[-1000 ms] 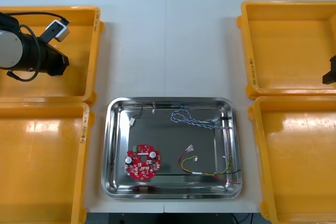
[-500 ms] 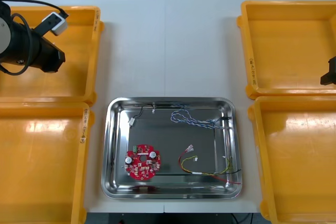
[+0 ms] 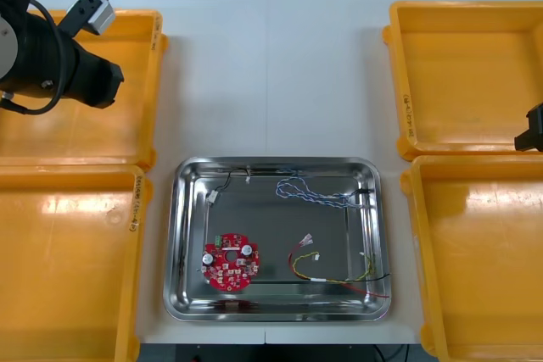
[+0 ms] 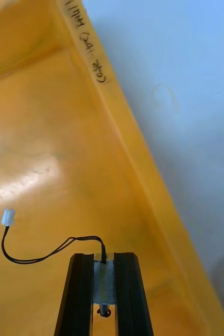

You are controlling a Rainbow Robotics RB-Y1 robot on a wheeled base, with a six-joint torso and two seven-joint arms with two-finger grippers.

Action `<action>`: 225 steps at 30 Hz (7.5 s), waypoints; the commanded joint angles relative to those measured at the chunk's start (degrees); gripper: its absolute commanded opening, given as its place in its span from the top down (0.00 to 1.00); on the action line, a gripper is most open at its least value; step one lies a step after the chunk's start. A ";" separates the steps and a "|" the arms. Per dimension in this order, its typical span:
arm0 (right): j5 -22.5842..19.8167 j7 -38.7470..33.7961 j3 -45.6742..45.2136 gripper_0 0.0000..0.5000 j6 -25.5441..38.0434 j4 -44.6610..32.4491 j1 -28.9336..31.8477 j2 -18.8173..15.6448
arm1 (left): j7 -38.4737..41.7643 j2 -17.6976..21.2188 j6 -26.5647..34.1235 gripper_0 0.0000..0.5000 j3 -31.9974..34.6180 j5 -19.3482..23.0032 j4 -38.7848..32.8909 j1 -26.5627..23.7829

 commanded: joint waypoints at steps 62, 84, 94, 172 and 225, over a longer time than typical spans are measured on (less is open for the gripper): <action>0.66 6.09 -2.05 0.00 -1.89 -5.01 3.08 -2.60 | 60.37 -15.01 0.43 1.00 -44.06 -32.23 -12.46 -1.67; 0.66 6.09 -2.05 0.00 -1.89 -5.01 3.08 -2.60 | 60.10 -13.43 -0.80 1.00 -45.81 -33.11 -12.28 0.53; 0.66 6.09 -2.05 0.00 -1.89 -5.01 3.08 -2.60 | 59.75 -12.46 -1.32 0.34 -45.90 -33.20 -12.28 0.97; 0.66 6.09 -2.05 0.00 -1.89 -5.01 3.08 -2.60 | 20.82 9.77 17.22 0.00 15.27 9.60 -21.33 18.81; 0.66 6.09 -2.05 0.00 -1.89 -5.01 3.08 -2.60 | -7.75 -2.27 22.81 0.00 30.48 0.99 -12.81 25.40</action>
